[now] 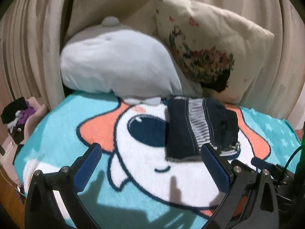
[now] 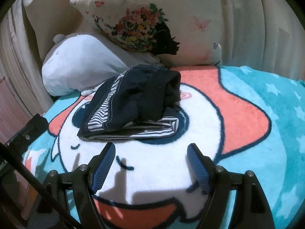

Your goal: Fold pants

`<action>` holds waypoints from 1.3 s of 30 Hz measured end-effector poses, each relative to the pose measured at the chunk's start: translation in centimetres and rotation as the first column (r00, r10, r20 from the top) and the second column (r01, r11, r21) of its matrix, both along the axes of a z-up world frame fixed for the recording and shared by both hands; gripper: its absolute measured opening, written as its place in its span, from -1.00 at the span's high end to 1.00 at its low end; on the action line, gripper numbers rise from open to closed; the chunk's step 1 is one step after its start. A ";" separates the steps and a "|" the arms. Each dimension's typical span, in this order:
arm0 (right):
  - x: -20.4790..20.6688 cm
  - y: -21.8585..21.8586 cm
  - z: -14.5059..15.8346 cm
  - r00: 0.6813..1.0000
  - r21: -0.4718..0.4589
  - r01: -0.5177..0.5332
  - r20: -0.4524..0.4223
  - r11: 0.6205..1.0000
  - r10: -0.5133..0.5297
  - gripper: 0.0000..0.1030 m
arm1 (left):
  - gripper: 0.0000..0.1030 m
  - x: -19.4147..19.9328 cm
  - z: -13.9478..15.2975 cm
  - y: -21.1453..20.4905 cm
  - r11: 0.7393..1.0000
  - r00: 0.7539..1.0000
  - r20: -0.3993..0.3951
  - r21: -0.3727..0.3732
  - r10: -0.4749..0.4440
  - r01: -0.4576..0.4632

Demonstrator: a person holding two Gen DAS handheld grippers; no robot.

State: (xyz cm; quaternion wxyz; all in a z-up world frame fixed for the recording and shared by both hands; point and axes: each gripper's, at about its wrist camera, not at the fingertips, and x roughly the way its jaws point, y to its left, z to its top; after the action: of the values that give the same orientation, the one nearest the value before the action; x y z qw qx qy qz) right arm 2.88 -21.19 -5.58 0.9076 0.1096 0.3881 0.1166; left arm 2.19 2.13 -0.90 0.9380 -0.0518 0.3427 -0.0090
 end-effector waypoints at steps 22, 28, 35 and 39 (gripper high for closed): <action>0.9 1.3 -1.1 0.999 -0.044 -0.006 -0.042 0.999 0.004 -0.65 | -1.00 1.6 -2.4 0.6 1.000 0.992 -0.129 -0.002 -0.004 0.004; 1.0 1.5 -1.2 0.999 -0.043 -0.009 -0.049 0.999 0.007 -0.65 | -1.00 1.6 -2.6 0.5 1.000 0.990 -0.141 0.000 -0.006 0.006; 1.1 1.4 -1.3 0.998 -0.038 -0.011 -0.055 0.999 0.009 -0.66 | -1.00 1.8 -2.8 0.4 1.000 0.988 -0.153 0.000 -0.012 0.012; 1.1 1.4 -1.3 0.999 -0.037 -0.012 -0.053 0.999 0.010 -0.66 | -1.00 1.7 -2.9 0.4 1.000 0.987 -0.158 -0.003 -0.014 0.014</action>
State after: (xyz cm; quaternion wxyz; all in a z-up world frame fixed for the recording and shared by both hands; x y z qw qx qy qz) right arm 3.96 -19.84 -6.89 0.8983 0.0935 0.4147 0.1113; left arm 3.86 2.52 -3.79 0.9078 -0.0506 0.4161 -0.0118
